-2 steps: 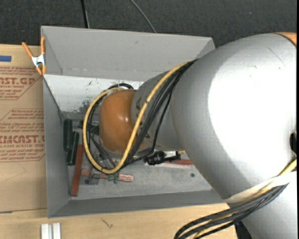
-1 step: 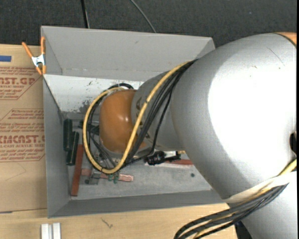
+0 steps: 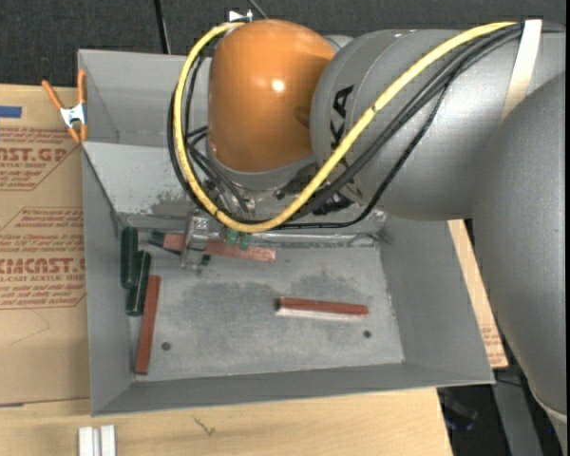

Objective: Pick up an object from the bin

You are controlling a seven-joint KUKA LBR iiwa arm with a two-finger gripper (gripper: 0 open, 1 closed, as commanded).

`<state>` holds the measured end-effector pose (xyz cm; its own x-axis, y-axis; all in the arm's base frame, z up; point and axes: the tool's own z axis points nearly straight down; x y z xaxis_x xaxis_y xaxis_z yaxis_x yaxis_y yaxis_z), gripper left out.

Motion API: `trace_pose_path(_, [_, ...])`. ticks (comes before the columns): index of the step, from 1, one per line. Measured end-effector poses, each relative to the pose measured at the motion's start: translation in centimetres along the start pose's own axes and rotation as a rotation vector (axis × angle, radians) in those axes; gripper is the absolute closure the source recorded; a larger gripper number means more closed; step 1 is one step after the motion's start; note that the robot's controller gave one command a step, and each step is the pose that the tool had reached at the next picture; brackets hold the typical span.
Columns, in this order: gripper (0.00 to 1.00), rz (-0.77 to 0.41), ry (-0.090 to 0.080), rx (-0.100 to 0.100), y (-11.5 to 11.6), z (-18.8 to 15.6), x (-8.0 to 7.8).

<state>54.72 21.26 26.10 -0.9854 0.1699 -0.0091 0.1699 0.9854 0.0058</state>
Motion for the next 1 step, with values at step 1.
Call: trace_pose_path(1, [1.0,0.0,0.002,0.001,-0.03,0.19,0.04])
